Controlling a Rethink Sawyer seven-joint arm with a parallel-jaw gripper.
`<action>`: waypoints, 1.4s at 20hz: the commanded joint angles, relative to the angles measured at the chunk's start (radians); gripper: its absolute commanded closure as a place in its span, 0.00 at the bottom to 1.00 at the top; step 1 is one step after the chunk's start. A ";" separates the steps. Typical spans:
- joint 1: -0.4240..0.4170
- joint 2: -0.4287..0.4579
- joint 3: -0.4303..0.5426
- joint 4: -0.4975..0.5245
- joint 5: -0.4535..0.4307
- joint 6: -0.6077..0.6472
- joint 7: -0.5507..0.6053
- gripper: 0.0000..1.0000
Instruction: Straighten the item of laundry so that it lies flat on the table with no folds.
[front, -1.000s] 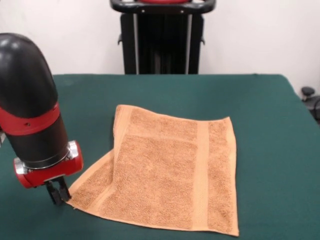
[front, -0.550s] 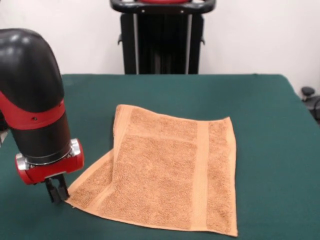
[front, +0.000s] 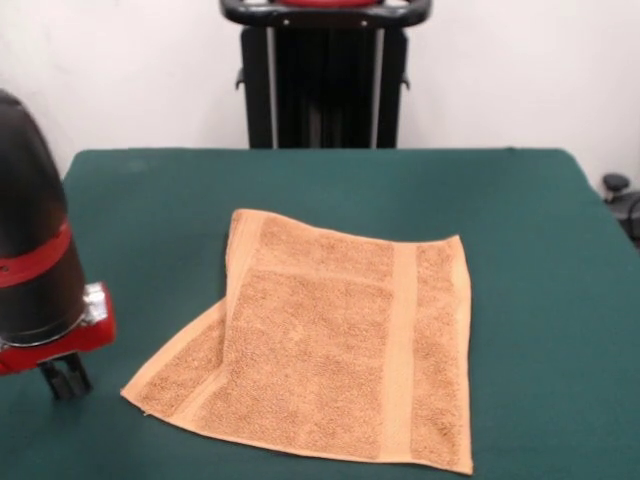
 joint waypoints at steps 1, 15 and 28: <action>-0.011 0.135 0.074 -0.165 -0.099 0.152 -0.343 1.00; 0.006 -0.041 -0.029 0.189 -0.038 0.039 -0.082 1.00; 0.058 -0.193 -0.082 0.497 -0.004 -0.168 0.201 0.00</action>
